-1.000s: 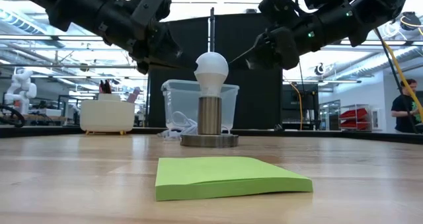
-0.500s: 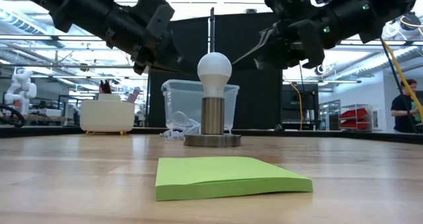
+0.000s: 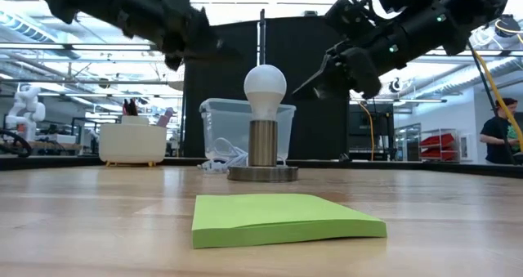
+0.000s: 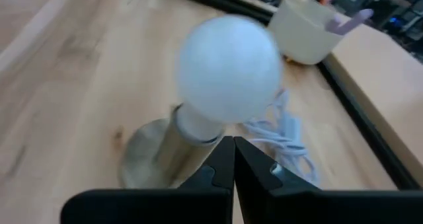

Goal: Screw lightbulb
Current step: Insert the lightbulb into the lamp

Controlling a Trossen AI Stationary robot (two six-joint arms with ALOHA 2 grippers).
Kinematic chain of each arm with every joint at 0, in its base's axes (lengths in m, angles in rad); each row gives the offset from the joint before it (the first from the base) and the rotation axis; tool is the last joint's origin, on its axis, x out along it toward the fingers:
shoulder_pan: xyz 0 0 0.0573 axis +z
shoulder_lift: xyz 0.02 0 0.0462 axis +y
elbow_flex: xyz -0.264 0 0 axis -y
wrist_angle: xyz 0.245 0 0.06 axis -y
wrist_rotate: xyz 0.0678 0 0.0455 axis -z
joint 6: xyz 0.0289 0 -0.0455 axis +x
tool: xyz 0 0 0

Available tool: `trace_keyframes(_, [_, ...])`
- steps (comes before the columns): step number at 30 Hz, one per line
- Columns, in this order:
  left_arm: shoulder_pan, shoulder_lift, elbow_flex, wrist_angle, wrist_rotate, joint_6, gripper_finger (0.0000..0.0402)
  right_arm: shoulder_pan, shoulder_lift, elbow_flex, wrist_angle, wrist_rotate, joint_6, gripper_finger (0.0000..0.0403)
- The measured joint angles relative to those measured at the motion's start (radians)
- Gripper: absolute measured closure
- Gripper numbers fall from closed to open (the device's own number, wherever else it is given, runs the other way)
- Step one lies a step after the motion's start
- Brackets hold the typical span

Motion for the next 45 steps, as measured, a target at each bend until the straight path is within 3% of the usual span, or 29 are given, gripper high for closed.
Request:
trace_keyframes(5, [-0.007,0.000,0.000,0.030,0.096,0.038,0.0401,-0.040,0.000,0.000,0.058,0.001,-0.007,0.0403])
trace_keyframes(26, [0.073,0.080,0.000,0.036,0.115,-0.025,0.0401,-0.060,0.000,0.000,0.140,-0.093,-0.026,0.0403])
trace_keyframes(36, [0.079,0.080,0.000,-0.010,-0.023,-0.058,0.0401,-0.025,-0.003,0.000,0.114,-0.114,-0.028,0.0403])
trace_keyframes(45, [0.121,0.095,0.000,-0.141,-0.028,-0.157,0.0401,0.010,0.001,0.000,0.058,-0.126,-0.030,0.0403])
